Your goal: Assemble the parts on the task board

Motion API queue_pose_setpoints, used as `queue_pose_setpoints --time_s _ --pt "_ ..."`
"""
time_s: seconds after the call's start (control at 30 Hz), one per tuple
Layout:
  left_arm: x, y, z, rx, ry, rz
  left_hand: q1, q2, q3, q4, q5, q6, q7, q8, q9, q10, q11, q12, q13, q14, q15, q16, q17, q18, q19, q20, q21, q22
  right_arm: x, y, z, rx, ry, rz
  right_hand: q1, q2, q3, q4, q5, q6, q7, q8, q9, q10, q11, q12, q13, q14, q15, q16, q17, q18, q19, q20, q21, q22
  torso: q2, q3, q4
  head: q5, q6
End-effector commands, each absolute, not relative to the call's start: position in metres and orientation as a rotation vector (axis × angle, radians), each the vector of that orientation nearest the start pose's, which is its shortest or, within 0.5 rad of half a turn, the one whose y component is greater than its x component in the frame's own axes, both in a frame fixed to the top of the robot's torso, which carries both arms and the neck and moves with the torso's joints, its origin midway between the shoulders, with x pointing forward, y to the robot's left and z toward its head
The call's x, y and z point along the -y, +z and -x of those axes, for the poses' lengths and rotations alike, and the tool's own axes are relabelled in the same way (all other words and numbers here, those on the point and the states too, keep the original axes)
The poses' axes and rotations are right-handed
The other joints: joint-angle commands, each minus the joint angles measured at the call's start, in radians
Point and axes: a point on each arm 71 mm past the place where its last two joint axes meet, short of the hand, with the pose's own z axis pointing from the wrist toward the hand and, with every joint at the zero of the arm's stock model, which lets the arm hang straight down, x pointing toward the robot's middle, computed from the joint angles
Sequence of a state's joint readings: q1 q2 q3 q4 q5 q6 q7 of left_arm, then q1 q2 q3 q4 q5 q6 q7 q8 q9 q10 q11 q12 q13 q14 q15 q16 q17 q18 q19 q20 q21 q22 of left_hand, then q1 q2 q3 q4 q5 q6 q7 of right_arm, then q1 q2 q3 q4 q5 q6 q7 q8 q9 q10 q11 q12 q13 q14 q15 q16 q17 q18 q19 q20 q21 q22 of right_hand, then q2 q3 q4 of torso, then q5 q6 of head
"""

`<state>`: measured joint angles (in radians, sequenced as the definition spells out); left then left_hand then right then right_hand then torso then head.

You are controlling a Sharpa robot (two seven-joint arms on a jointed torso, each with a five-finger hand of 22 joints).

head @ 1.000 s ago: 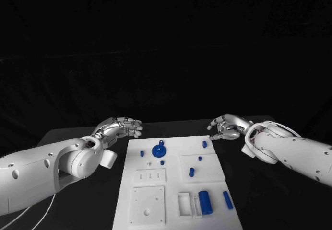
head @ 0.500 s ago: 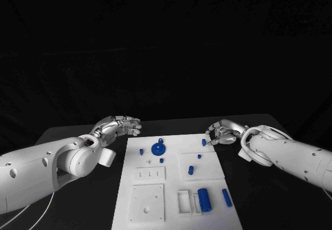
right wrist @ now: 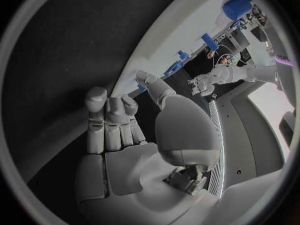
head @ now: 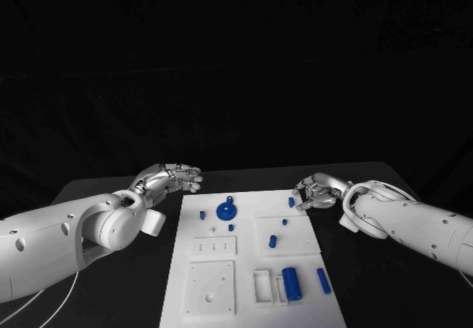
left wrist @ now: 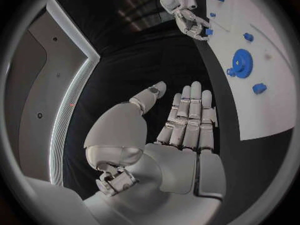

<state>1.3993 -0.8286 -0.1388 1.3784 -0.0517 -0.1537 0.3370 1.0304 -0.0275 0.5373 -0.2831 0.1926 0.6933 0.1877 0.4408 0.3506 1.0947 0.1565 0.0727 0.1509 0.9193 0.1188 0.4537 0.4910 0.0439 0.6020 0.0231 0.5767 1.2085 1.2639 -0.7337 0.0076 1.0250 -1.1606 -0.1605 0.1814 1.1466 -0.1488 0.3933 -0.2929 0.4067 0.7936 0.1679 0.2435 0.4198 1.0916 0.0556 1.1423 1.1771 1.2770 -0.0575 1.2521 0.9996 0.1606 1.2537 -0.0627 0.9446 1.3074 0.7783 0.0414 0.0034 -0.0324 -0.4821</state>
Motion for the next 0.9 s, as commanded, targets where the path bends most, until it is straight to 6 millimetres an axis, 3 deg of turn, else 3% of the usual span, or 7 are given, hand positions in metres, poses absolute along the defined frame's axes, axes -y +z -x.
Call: queue_pose_setpoints --time_s 0.03,0.27,0.47,0.7,0.9 --pt "-0.237 -0.121 -0.532 -1.465 -1.546 0.915 0.002 0.002 -0.005 -0.001 0.002 0.004 0.018 -0.006 0.002 0.005 -0.001 0.002 0.001 -0.002 0.006 -0.005 0.001 -0.005 -0.005 0.002 0.003 -0.001 0.290 -0.165 -0.572 -1.698 0.699 -0.080 0.009 0.001 0.009 0.000 -0.003 0.011 0.001 -0.001 -0.001 -0.006 -0.001 0.005 -0.001 -0.006 0.000 -0.005 0.001 0.101 -0.005 0.001 -0.002 0.019 -0.001 0.0008 -0.0007 0.002 -0.002" --pt "-0.238 -0.121 -0.532 -1.464 -1.544 0.916 0.002 0.002 -0.005 -0.001 0.002 0.004 0.018 -0.007 0.002 0.005 -0.001 0.002 0.001 -0.002 0.006 -0.005 0.001 -0.005 -0.005 0.002 0.003 -0.001 0.286 -0.168 -0.571 -1.708 0.707 -0.076 0.010 0.008 0.020 0.000 -0.022 0.029 -0.003 0.007 0.001 -0.006 -0.005 0.009 -0.003 -0.005 -0.003 -0.005 0.003 0.101 -0.006 0.004 0.001 0.020 -0.001 0.0006 0.0017 0.001 -0.005" --pt "-0.238 -0.121 -0.532 -1.464 -1.543 0.917 0.002 0.002 -0.005 -0.001 0.002 0.004 0.018 -0.007 0.002 0.005 -0.001 0.001 0.001 -0.001 0.006 -0.005 0.002 -0.005 -0.005 0.002 0.003 -0.001 0.282 -0.170 -0.570 -1.718 0.720 -0.070 0.002 0.016 0.025 0.000 -0.046 0.054 -0.010 0.018 0.004 -0.004 -0.012 0.013 -0.006 -0.004 -0.009 -0.004 0.005 0.101 -0.007 0.005 0.005 0.020 -0.001 0.0011 0.0001 0.003 -0.006" --pt "-0.238 -0.121 -0.532 -1.464 -1.542 0.917 0.002 0.003 -0.005 -0.001 0.002 0.004 0.018 -0.007 0.002 0.005 -0.001 0.001 0.001 -0.001 0.006 -0.006 0.002 -0.005 -0.005 0.002 0.004 -0.001 0.278 -0.172 -0.569 -1.722 0.729 -0.065 -0.021 0.024 0.025 0.001 -0.032 0.068 -0.015 0.024 0.004 -0.004 -0.016 0.015 -0.009 -0.003 -0.014 -0.005 0.006 0.101 -0.006 0.005 0.008 0.020 -0.001 0.0008 -0.0004 0.004 -0.007" --pt "-0.238 -0.121 -0.532 -1.466 -1.541 0.918 0.002 0.003 -0.005 -0.001 0.002 0.005 0.018 -0.007 0.002 0.005 -0.001 0.001 0.001 -0.001 0.006 -0.006 0.002 -0.005 -0.005 0.002 0.004 -0.001 0.278 -0.172 -0.570 -1.722 0.731 -0.064 -0.028 0.039 0.033 0.001 -0.055 0.087 -0.021 0.031 0.005 -0.003 -0.023 0.016 -0.012 -0.002 -0.020 -0.006 0.007 0.101 -0.006 0.003 0.009 0.019 -0.001 0.0006 0.0002 0.004 -0.008"
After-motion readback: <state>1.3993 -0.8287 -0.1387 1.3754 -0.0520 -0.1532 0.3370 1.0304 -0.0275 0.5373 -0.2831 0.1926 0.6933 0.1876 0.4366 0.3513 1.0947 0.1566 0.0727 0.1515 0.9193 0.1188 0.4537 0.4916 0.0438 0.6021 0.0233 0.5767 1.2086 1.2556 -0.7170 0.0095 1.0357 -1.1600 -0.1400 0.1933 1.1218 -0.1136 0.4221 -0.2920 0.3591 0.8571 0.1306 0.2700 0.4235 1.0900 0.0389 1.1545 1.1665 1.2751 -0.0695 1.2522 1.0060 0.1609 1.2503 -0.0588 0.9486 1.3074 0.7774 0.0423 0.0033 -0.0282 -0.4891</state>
